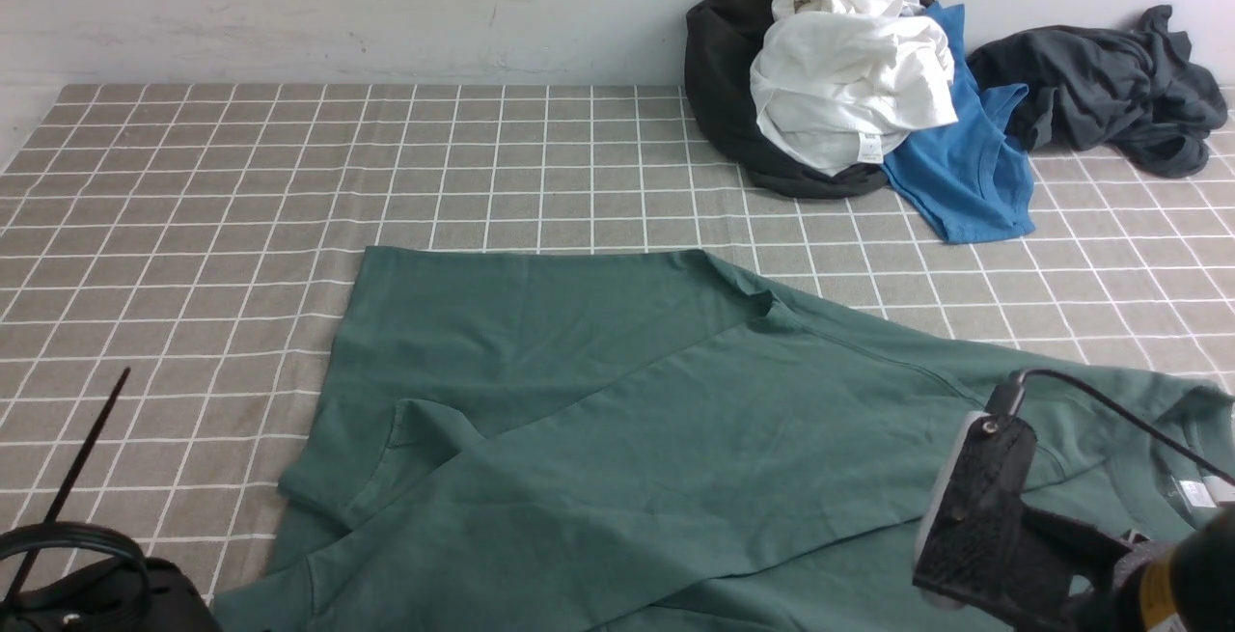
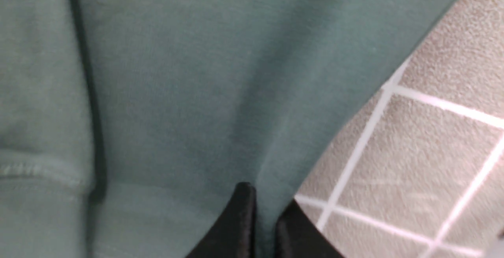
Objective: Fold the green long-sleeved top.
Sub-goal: Use both arms simultaneously to clamp the lower edge of the clothing fabric
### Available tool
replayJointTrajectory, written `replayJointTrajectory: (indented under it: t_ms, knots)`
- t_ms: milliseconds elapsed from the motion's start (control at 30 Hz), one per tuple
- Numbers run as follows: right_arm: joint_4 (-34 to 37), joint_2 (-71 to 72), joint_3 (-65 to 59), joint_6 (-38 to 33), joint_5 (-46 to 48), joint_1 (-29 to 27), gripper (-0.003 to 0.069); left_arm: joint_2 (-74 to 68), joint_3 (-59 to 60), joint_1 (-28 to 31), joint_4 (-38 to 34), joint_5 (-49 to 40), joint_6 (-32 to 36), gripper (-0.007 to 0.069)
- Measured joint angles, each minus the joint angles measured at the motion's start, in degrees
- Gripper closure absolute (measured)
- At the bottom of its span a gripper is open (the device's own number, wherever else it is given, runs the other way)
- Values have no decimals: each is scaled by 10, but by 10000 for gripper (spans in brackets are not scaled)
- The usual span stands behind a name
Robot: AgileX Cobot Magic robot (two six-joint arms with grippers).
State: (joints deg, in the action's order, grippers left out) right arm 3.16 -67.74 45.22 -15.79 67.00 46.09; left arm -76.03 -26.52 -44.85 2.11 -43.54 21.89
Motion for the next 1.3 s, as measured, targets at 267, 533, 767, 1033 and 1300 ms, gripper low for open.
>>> replayJointTrajectory:
  t_ms: [267, 533, 767, 1033, 1300]
  knots:
    - [-23, 0, -37, -78, -33, 0, 467, 0, -16, 0, 3, -93, 0, 622]
    - [-114, -4, -123, -97, -163, 0, 196, 0, -17, 0, 2, -99, 0, 622]
    - [-131, -79, -183, -119, -260, 0, 198, 0, -17, 0, 2, -93, 0, 622]
    - [-125, -113, -181, -146, -276, 0, 328, 0, -17, 0, 2, -93, 0, 622]
    - [-128, -109, -161, -155, -260, 1, 642, 0, -20, 0, 0, -93, -1, 622]
